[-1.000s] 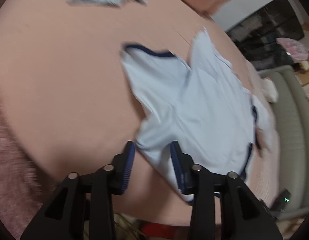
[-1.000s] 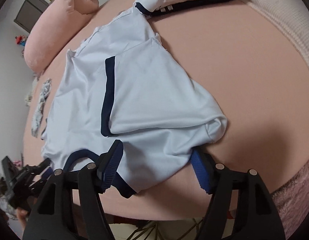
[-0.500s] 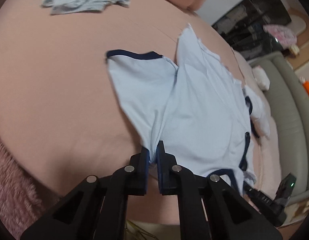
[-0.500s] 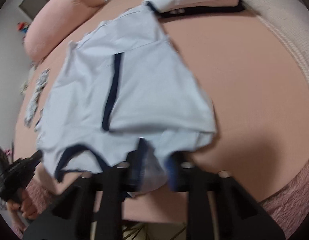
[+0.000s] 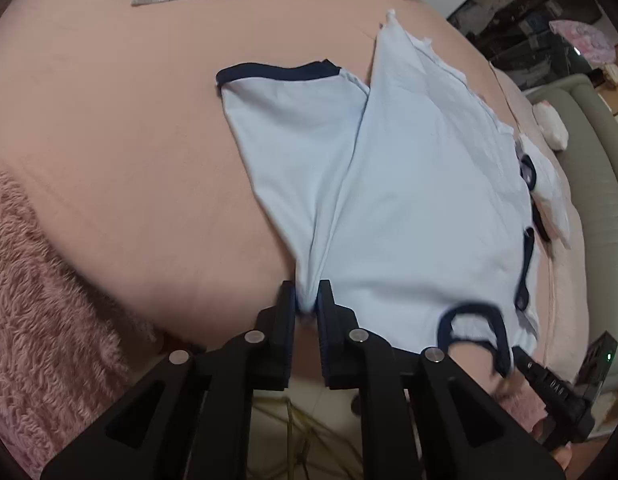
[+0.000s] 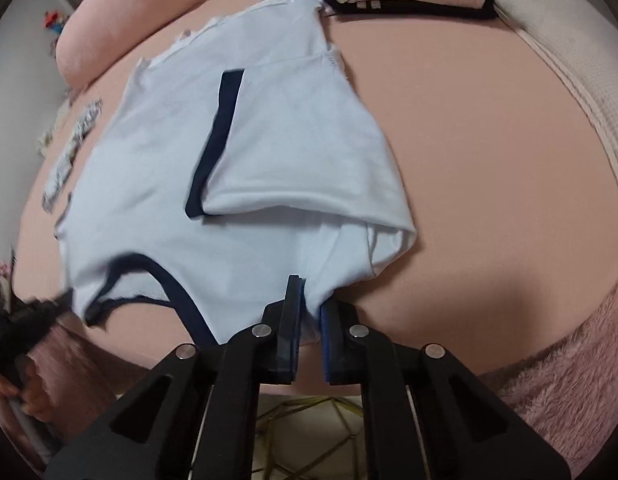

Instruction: Fold clothes

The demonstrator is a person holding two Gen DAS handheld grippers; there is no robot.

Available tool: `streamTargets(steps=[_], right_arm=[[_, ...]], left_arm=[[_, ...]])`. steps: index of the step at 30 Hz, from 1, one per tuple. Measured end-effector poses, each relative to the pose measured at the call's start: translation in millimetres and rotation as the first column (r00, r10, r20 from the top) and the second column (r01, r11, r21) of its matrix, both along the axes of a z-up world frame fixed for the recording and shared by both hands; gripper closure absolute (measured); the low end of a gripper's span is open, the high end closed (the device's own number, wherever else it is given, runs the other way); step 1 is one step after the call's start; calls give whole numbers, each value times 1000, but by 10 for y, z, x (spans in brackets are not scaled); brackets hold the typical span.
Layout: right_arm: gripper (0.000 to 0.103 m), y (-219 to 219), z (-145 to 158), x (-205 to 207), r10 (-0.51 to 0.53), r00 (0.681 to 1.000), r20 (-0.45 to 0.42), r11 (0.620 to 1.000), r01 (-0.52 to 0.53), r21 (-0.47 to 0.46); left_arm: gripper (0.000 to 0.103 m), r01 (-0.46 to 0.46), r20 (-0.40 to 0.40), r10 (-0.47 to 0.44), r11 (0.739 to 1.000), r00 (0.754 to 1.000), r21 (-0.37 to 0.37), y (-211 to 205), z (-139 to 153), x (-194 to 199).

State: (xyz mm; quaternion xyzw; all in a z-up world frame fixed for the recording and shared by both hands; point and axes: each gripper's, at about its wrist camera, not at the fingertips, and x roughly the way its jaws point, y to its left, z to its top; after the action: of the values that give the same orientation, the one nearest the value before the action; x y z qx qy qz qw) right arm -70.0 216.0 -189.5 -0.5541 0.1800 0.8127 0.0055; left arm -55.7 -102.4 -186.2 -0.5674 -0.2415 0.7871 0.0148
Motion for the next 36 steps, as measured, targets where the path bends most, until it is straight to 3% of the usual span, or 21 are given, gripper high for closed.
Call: streamTargets(steps=[2,5,8,10,13,16,18,22,26,29,32,34,36], right_arm=[[82,46,135,48,-5,1000,2,999,5,-40],[81,73,406,125,35,998,-56,999,-36,-29],[73,79,695,34,97,989,-111,995,-96,17],[66,38,805,-262,147,978,-144,989,-143,39],[65,-93,869,-869,206,966,-158,977,-194,89],[65,-211,858,-1580,232,956,-183,972,-219,86],[65,-335,801,-2119,252,949,-189,967,-238,93],[65,-603,558,-3048,316,941,-121,946,-302,117],[65,-889,387,-3569,373,925,-73,925,-363,114],[41,-1057,362,-3842,397,916,-52,908,-384,170],[35,-1223,354,-4123,431,901,-46,877,-407,258],[26,-1242,311,-4260,421,906,-47,875,-392,283],[25,-1266,172,-4408,425,905,-11,869,-405,284]], left_arm=[[88,-13,-17,13,1000,1000,13,-86,128,50],[87,54,-92,-59,997,994,-50,-116,385,-96],[71,141,-165,-156,985,974,-96,-31,538,-511],[65,184,-181,-207,974,962,-133,109,544,-971],[65,216,-216,-258,955,942,-202,114,574,-1524],[65,201,-222,-269,937,937,-285,173,496,-2244],[65,219,-196,-268,946,943,-241,139,366,-2743],[66,268,-159,-285,956,945,-117,95,160,-3307],[65,282,-122,-304,945,945,-167,157,144,-3520],[65,301,-62,-310,945,949,-125,211,94,-3699],[65,330,-21,-334,938,942,-106,299,69,-3786],[65,337,12,-338,935,941,-115,340,23,-3826],[66,334,16,-334,939,942,-86,342,-8,-3842]])
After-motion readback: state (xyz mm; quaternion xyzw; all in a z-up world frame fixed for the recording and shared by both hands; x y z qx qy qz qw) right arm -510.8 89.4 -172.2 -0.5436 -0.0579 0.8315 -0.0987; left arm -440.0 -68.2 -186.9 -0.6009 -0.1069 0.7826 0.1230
